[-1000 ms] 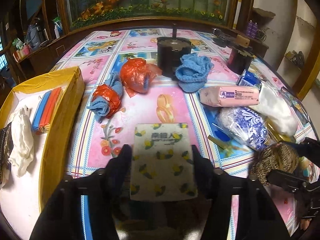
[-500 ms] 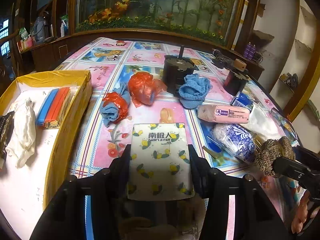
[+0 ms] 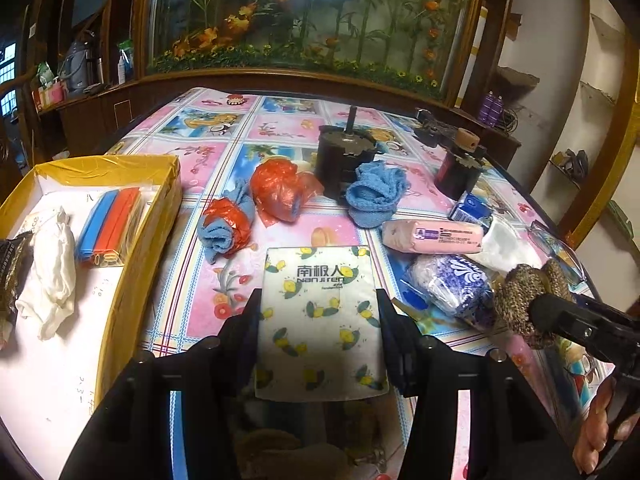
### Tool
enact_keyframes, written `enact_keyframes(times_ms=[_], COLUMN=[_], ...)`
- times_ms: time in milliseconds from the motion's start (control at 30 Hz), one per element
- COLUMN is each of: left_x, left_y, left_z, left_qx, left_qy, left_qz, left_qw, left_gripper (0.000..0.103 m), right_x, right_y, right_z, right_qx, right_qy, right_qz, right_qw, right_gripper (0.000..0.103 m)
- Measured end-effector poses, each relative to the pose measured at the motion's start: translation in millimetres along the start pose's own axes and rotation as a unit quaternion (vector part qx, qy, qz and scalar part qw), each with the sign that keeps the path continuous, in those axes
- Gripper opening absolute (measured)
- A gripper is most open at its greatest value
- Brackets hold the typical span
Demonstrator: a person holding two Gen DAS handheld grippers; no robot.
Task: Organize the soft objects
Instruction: 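Lift the tissue pack with left tool while right tool grasps the brown steel scrubber, then place the tissue pack in the box with left tool while right tool drops the scrubber beside it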
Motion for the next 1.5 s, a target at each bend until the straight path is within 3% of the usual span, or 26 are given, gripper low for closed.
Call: enact_keyframes(times_ms=[500,867,1267,1500], left_x=[-28.3,-52.5,-59.9,-50.2], left_y=[1.8,7.0,-0.4,-15.2], left_z=[-15.2,-54.7,-159.7,-189.9], left_qx=[-0.004,-0.034,-0.112,-0.133], left_qy=[-0.010,-0.011,0.062,0.082], left_qz=[0.009,0.017,0.014,-0.008], left_qw=[0.9999,0.9992,0.9916,0.9876], left_gripper=[0.052,0.052,0.052,0.052], right_x=[13.4,30.5,82.3,116.2], right_y=[-4.0,4.3,18.8,22.3], right_z=[-28.2,-67.3,-134.8,-169.5], right_qx=[-0.027,-0.037,-0.070,-0.081], right_qy=[-0.060,-0.016,0.036,0.053], right_qz=[-0.015,-0.021,-0.052,-0.066], right_qw=[0.998,0.999,0.996,0.993], right_gripper=[0.066,0.066,0.066,0.066])
Point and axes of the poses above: each gripper's, at about its wrist camera, not at the fingertips, and x roughly the way its jaws point, z to its right, y to its top, the point moved 3 cm from there along x, roughly the way its jaws point, and after that the axes turned 14 degrees about y, right-handed, at the moved point
